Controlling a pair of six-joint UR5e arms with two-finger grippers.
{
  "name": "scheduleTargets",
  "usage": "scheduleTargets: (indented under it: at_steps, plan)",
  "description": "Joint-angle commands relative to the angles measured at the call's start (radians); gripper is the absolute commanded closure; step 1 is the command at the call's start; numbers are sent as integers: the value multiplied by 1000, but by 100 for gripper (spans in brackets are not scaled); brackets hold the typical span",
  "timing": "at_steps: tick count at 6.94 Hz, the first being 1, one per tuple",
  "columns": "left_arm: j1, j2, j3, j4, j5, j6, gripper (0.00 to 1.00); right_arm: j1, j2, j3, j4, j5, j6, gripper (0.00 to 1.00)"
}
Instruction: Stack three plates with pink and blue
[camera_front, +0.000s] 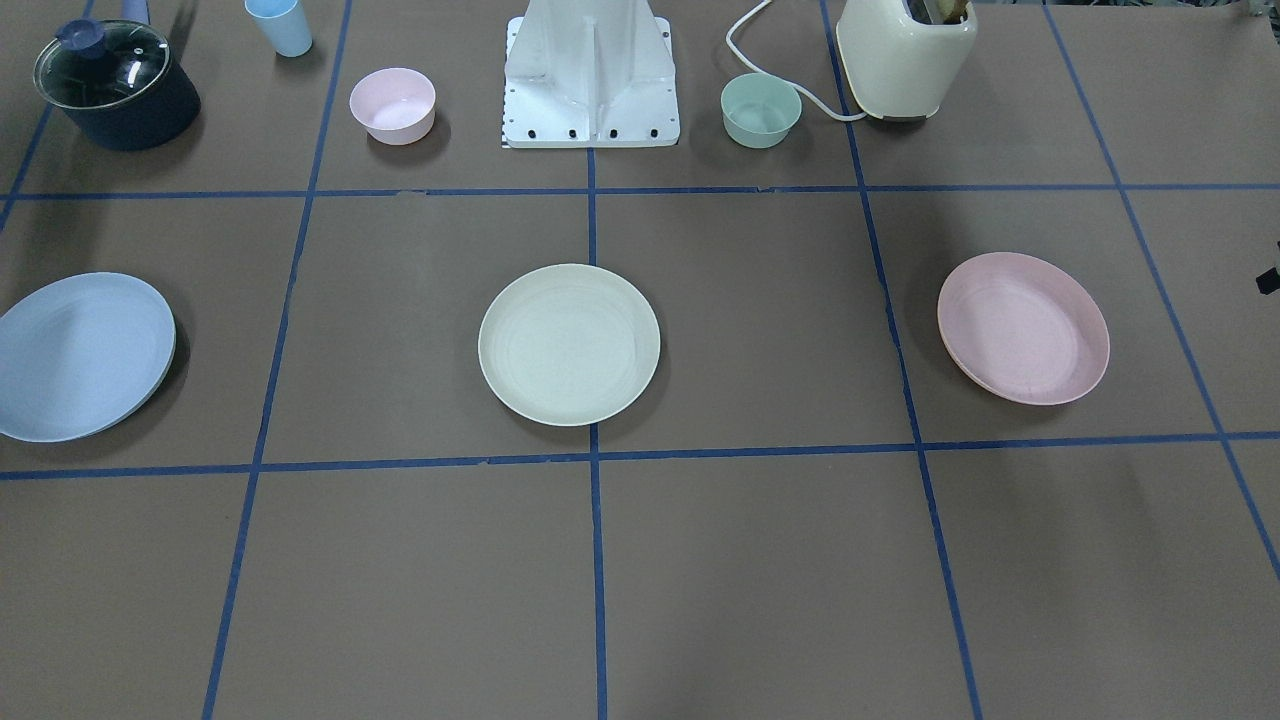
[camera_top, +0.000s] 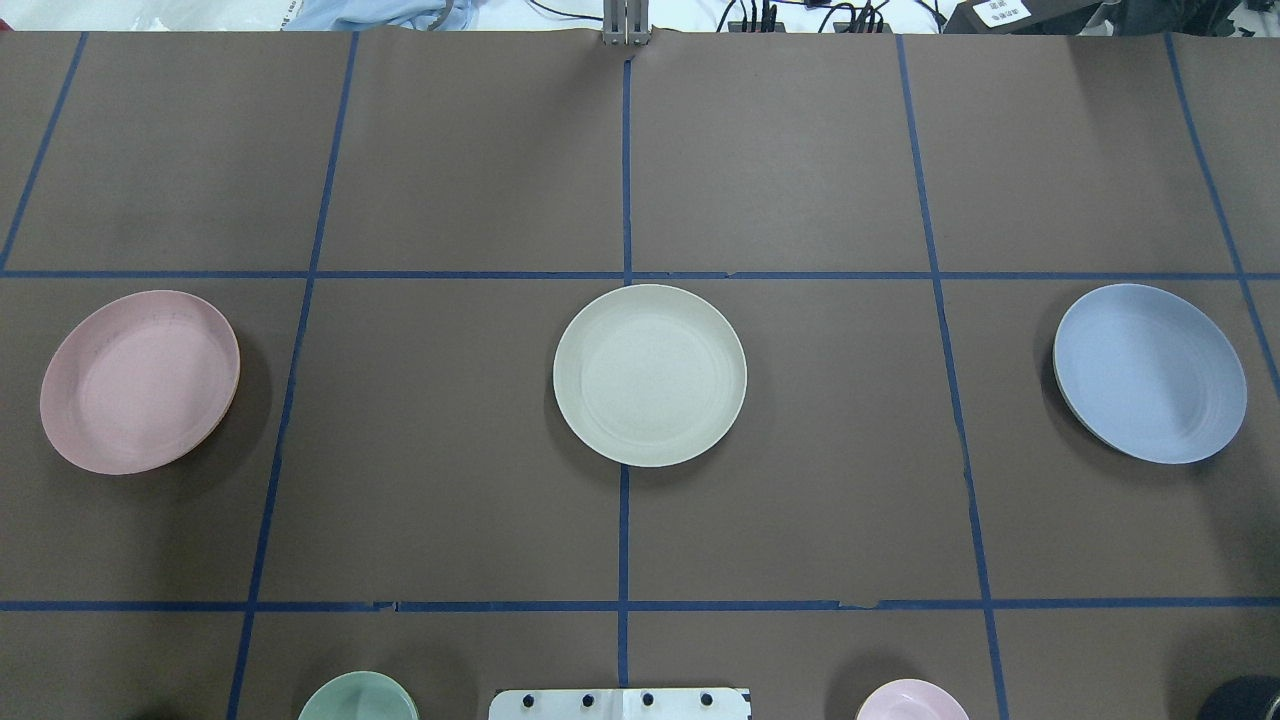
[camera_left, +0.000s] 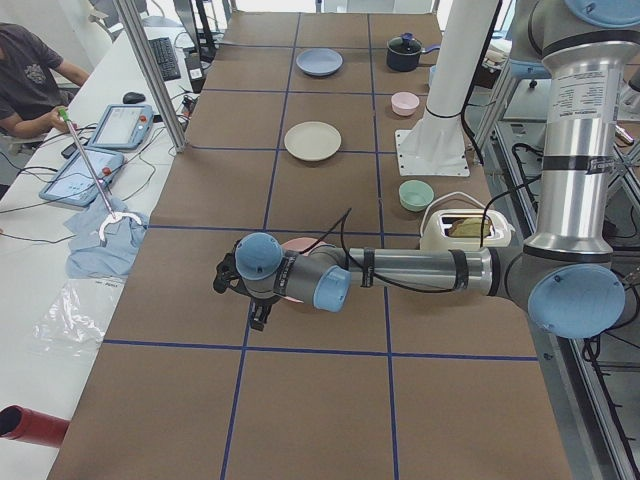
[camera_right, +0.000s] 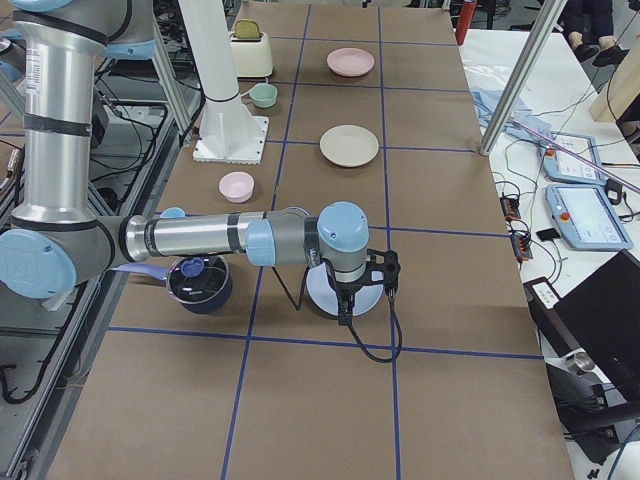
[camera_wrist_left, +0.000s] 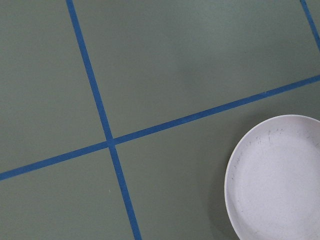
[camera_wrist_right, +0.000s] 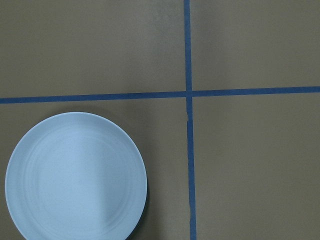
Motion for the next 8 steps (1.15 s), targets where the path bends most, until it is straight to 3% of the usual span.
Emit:
scheduleTargets:
  at_steps: [1, 4, 6, 8]
  plan:
    - [71, 66, 50, -293, 63, -280, 0, -2, -1, -4, 3, -1, 10, 0]
    - [285, 117, 55, -609, 204, -703, 0, -5, -1, -6, 37, -3, 16, 0]
    - [400, 117, 53, -620, 295, -787, 1, -5, -3, -4, 39, 3, 33, 0]
    - [453, 114, 55, -620, 322, -804, 16, -5, -1, -1, 37, 6, 35, 0]
